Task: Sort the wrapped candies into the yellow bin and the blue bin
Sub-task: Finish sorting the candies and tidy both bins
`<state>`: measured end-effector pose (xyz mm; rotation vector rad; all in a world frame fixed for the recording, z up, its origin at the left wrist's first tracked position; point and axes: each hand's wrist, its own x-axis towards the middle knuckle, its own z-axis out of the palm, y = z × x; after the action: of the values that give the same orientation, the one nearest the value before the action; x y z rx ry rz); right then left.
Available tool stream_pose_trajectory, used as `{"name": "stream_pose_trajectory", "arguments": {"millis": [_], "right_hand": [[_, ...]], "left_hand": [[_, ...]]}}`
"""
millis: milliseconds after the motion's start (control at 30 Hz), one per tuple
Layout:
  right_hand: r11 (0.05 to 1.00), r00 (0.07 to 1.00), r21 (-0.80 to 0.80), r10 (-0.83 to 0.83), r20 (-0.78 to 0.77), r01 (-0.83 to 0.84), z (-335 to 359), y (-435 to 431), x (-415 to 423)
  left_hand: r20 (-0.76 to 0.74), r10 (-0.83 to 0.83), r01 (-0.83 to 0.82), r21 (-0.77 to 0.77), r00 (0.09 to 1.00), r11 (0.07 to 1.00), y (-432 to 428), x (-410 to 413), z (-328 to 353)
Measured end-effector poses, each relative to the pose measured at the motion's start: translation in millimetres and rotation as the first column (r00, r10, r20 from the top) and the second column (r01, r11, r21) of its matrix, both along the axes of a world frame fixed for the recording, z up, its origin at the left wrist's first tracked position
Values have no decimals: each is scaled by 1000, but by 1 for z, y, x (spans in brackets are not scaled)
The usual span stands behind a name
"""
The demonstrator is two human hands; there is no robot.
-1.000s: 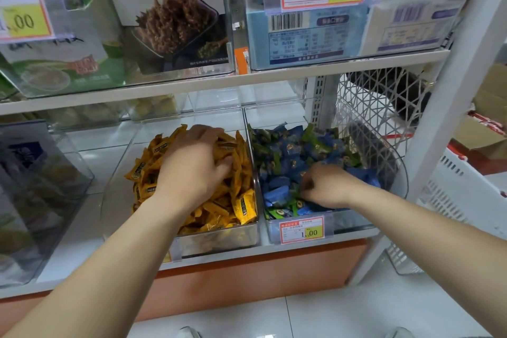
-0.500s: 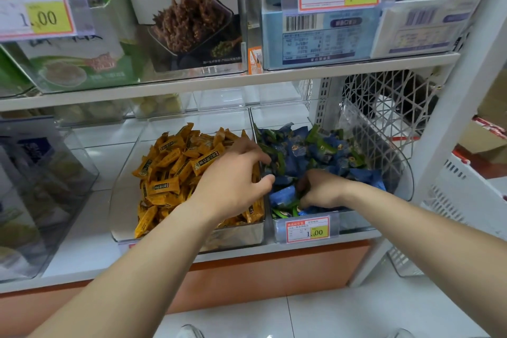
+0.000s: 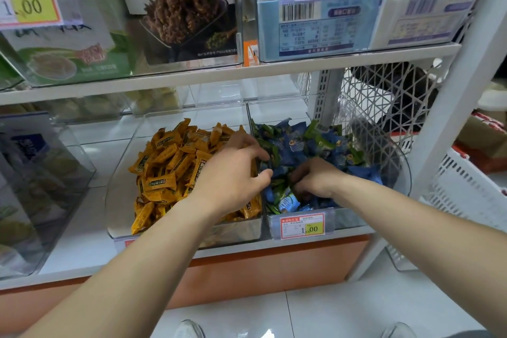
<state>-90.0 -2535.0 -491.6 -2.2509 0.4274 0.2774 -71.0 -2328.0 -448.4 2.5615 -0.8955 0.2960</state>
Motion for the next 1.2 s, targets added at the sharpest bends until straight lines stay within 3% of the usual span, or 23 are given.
{"name": "stream_pose_trajectory", "arguments": {"millis": [100,233,367,467,667,733,800,833,900,967,1033,1133,1200], "right_hand": [[995,1000,104,14,5,-15,0,1,-2],[982,988,-126,128,-87,-138,-1,10,-2],[993,999,111,33,-13,-32,2,6,-2],[990,998,138,11,69,-20,9,0,-6],[982,945,-185,15,326,48,34,-35,-10],[928,947,-357,12,320,108,39,-44,-11],[810,952,-567,35,304,151,41,-39,-11],[775,932,-610,80,353,164,41,-33,-11],[851,877,-525,234,420,25,40,-17,-11],[854,857,-431,432,279,-291,32,-2,-13],[710,811,-487,585,6,-509,18,5,-11],[477,790,-696,574,-215,-537,8,-1,-3],[439,833,-756,495,-248,-486,6,-4,4]], "left_hand": [[2,1,-1,-3,1000,1000,-1,0,1],[4,9,-9,-2,1000,1000,-3,-1,3],[0,12,-12,-1,1000,1000,-2,-1,2],[-20,-2,2,-12,1000,1000,0,1,0],[-40,-7,7,-8,999,1000,1,3,-1],[-40,-2,1,-4,999,1000,0,3,-1],[-37,2,-1,1,999,1000,0,4,-1],[-36,2,-2,4,999,1000,0,4,-1],[-27,0,0,8,1000,1000,0,3,-2],[-20,-3,3,10,1000,1000,0,4,-2],[-17,-10,10,12,1000,1000,1,4,-2],[-16,-25,25,9,1000,1000,3,4,-3],[-17,-40,40,7,999,999,4,3,-2]]}}
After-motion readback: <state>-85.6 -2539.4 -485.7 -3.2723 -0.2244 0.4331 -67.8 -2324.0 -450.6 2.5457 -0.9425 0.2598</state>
